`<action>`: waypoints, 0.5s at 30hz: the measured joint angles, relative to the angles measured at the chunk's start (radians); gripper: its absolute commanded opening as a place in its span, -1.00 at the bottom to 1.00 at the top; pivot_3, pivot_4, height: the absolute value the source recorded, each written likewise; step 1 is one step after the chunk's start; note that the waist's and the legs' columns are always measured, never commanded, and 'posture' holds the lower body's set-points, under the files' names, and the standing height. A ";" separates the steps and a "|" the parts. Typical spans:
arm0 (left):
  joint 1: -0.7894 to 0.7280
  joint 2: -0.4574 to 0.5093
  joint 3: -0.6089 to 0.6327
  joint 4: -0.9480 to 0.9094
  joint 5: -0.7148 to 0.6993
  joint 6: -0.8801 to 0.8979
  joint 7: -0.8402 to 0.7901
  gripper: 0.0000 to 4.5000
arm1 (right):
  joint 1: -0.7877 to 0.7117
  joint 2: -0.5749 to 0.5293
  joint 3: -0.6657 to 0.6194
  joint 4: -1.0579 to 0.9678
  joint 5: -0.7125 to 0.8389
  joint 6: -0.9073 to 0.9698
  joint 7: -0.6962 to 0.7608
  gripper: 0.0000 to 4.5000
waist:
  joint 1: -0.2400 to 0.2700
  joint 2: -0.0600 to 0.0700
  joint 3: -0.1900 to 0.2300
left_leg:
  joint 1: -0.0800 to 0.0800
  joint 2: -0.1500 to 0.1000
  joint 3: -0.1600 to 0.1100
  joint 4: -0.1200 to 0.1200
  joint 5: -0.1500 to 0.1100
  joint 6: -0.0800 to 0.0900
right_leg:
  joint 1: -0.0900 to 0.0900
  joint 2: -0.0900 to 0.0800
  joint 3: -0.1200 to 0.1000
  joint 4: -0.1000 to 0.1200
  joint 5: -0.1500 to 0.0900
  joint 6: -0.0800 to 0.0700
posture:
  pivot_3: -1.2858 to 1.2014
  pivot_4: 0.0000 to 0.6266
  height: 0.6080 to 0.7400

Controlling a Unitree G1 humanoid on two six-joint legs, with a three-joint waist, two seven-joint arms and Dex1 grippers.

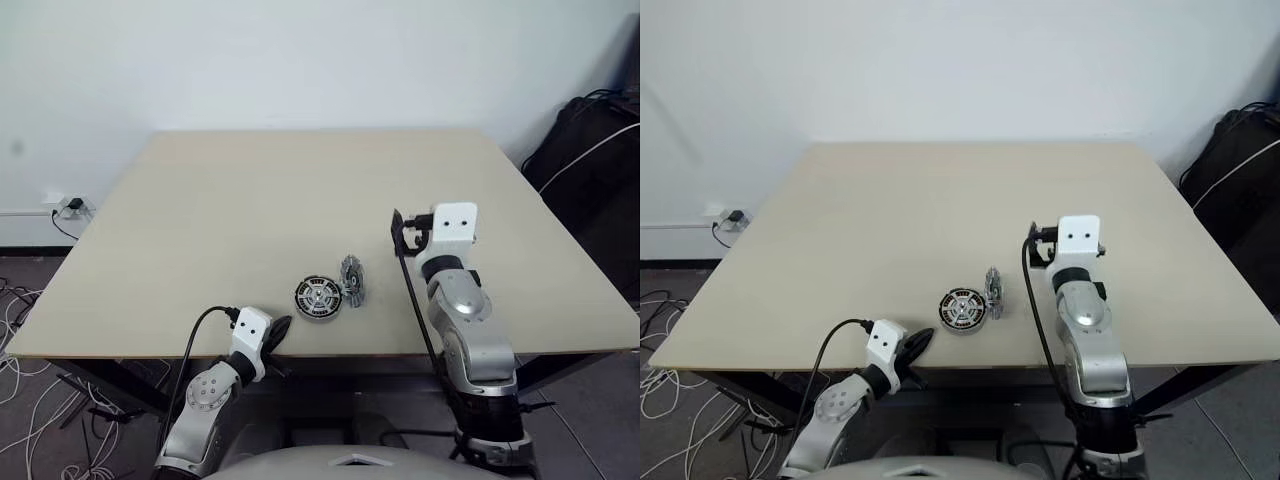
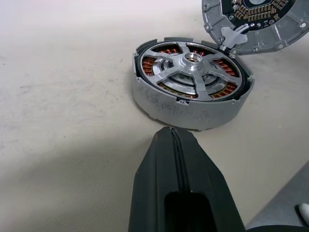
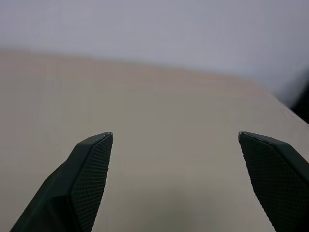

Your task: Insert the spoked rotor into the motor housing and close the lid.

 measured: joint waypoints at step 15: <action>0.012 0.006 0.001 0.000 0.000 0.015 0.001 -1.00 | 0.123 -0.109 0.218 -0.034 -0.131 0.266 0.154 -0.05 | 0.001 -0.002 0.002 | 0.000 0.000 0.000 0.002 0.001 0.004 | 0.003 -0.001 -0.001 -0.001 -0.003 -0.003 | 0.03 -1.00 1.00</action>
